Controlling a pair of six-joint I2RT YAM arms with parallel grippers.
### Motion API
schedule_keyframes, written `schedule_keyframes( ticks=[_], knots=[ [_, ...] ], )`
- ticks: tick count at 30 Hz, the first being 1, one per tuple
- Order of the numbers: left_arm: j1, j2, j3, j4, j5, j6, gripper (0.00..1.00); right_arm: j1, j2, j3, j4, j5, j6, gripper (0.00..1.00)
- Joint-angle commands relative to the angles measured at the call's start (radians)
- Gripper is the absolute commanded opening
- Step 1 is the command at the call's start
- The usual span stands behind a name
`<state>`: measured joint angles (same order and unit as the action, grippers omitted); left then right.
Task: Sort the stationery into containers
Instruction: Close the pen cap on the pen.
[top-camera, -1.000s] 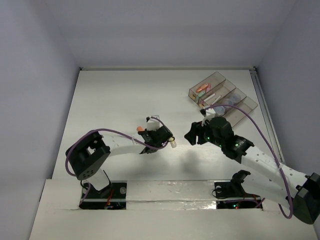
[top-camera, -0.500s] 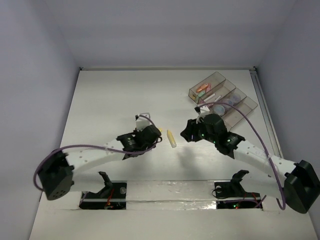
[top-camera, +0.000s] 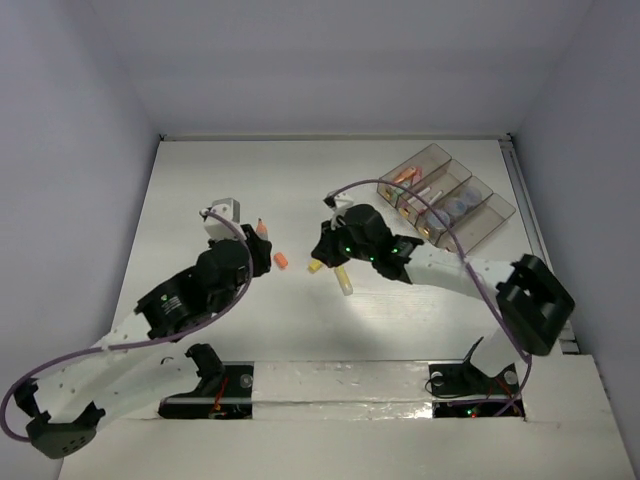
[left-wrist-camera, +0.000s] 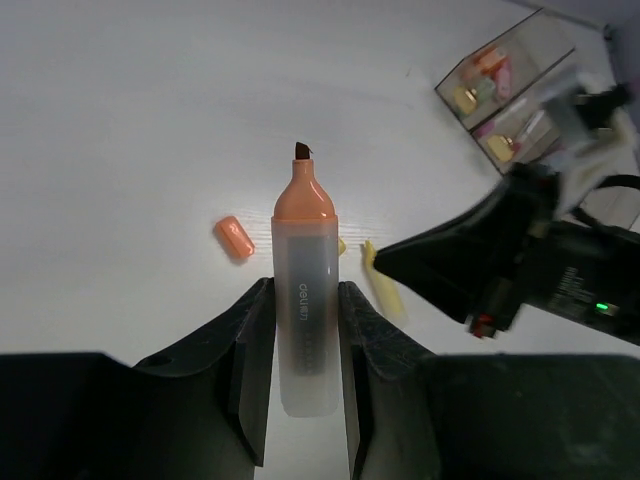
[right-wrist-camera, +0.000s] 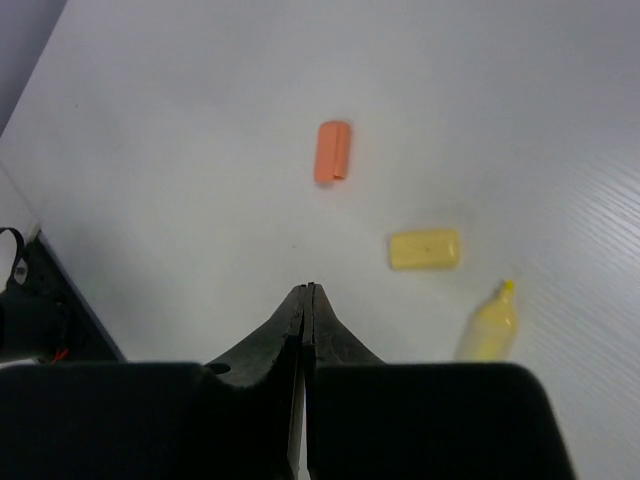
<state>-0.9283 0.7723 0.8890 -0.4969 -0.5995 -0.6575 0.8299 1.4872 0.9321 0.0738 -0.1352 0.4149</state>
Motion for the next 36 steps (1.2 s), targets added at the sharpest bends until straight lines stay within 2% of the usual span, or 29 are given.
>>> schedule_keyframes(
  ticks=[1,4,5,6,8,12,18,36],
  knots=[
    [0.006,-0.102,0.041,0.004,0.000,0.131,0.00,0.035,0.142,0.140,0.049,0.023,-0.025,0.05],
    [0.016,-0.184,0.047,0.015,0.013,0.159,0.00,0.035,0.277,0.255,0.020,0.022,-0.045,0.25],
    [0.016,-0.200,0.047,0.015,0.015,0.168,0.00,0.035,0.307,0.289,0.000,0.025,-0.057,0.43],
    [0.016,-0.211,0.045,0.014,0.021,0.171,0.00,0.035,0.371,0.325,-0.023,0.023,-0.068,0.49],
    [0.016,-0.226,0.042,0.012,0.030,0.173,0.00,0.035,0.425,0.419,-0.071,0.020,-0.088,0.57],
    [0.016,-0.248,0.002,0.064,0.059,0.188,0.00,0.058,0.534,0.528,-0.167,0.055,-0.110,0.64],
    [0.016,-0.251,-0.022,0.159,0.095,0.217,0.00,0.090,0.656,0.683,-0.287,0.106,-0.146,0.65],
    [0.034,-0.235,-0.039,0.250,0.152,0.234,0.00,0.140,0.800,0.812,-0.411,0.253,-0.195,0.52]
  ],
)
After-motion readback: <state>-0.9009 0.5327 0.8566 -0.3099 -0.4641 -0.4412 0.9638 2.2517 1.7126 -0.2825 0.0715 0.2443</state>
